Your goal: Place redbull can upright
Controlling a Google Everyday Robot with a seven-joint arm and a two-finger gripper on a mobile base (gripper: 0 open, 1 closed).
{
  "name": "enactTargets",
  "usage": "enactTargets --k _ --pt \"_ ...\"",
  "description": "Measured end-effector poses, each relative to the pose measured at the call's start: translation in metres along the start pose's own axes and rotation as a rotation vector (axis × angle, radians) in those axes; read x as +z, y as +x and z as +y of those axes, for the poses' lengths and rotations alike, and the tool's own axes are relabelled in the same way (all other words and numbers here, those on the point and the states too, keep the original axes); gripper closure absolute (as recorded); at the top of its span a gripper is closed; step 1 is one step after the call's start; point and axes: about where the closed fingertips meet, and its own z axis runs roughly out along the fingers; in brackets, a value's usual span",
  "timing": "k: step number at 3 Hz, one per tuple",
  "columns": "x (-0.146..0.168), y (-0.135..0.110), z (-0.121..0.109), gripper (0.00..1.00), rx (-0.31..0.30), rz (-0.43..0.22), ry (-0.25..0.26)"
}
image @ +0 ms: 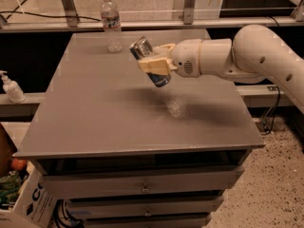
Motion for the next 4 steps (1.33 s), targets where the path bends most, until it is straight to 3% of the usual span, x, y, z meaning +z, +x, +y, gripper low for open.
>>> enactTargets --k 4 --pt "-0.054 0.021 -0.027 1.00 0.020 -0.210 0.032"
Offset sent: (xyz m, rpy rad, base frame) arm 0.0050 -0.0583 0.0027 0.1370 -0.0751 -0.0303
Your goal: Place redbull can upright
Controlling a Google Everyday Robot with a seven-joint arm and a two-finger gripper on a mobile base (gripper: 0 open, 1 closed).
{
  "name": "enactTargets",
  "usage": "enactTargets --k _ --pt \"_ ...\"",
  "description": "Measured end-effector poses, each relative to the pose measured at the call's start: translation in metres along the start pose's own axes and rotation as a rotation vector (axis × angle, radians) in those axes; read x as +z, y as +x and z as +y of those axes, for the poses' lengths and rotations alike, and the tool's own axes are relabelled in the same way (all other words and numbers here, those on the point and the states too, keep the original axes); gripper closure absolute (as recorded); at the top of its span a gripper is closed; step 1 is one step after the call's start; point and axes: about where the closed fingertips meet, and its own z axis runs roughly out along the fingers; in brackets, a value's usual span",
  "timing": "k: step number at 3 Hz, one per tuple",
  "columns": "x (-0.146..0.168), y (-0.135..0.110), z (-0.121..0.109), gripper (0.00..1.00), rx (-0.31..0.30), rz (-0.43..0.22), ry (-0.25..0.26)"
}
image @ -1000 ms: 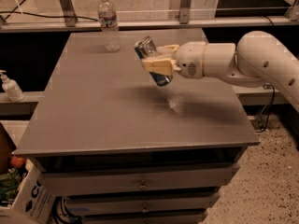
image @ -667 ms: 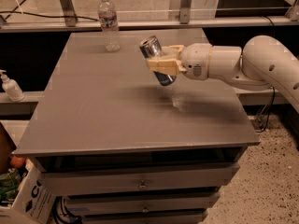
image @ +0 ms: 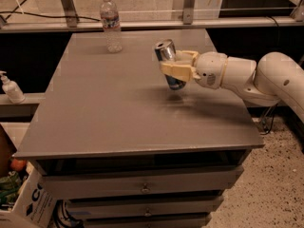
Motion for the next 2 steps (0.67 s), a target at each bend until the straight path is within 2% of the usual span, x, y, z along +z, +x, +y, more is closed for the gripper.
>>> enactTargets --k 2 --pt "-0.0191 0.0130 -0.0067 1.00 0.013 -0.069 0.000"
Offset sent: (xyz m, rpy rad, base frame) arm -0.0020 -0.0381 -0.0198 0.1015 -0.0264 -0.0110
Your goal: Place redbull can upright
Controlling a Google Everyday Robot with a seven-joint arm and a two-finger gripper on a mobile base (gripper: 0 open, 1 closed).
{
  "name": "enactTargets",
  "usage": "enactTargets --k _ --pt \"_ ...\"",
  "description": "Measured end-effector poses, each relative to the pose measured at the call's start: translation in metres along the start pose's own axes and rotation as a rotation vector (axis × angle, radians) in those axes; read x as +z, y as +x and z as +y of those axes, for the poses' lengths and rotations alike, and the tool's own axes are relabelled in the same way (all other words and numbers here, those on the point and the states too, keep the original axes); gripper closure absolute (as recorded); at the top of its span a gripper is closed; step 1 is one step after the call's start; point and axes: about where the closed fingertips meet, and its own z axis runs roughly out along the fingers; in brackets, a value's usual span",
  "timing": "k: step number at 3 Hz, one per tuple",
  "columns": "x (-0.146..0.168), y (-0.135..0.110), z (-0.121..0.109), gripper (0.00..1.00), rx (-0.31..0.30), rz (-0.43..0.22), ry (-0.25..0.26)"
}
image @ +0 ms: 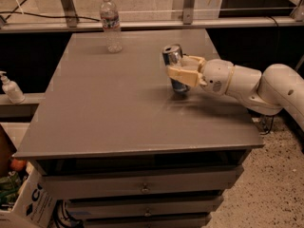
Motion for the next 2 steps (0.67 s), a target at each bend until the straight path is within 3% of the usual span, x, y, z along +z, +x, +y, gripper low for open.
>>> enactTargets --k 2 --pt "-0.021 0.016 -0.002 1.00 0.035 -0.052 0.035"
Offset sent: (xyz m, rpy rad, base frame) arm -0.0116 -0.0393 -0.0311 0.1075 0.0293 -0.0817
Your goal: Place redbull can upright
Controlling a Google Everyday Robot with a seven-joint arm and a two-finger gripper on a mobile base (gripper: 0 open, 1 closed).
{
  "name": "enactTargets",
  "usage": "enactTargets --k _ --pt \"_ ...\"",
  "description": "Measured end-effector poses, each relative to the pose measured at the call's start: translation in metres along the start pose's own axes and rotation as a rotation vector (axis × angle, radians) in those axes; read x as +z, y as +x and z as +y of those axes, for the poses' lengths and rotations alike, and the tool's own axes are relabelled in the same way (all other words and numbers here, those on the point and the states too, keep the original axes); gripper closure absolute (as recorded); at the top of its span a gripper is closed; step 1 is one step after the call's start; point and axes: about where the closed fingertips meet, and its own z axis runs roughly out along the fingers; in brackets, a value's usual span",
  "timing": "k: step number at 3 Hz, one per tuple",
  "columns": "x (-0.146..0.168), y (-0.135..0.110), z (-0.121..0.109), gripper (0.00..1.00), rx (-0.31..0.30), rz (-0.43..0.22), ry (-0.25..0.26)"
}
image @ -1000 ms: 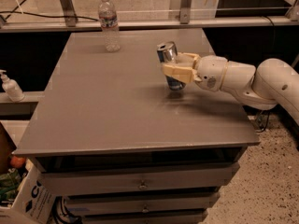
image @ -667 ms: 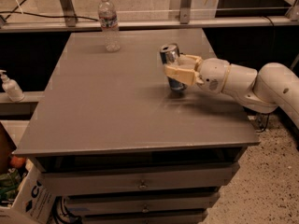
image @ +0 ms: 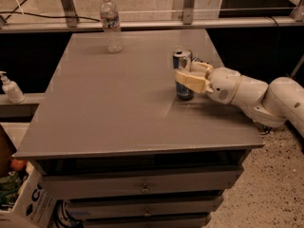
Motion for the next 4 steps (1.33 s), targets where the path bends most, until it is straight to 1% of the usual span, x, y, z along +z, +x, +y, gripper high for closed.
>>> enactTargets --k 1,2,4 --pt "-0.0055 0.0020 -0.0006 1.00 0.009 -0.018 0.013" --pt "-0.0053 0.0005 -0.0005 0.82 0.009 -0.018 0.013" --pt "-0.0054 -0.0001 -0.0005 0.36 0.009 -0.018 0.013"
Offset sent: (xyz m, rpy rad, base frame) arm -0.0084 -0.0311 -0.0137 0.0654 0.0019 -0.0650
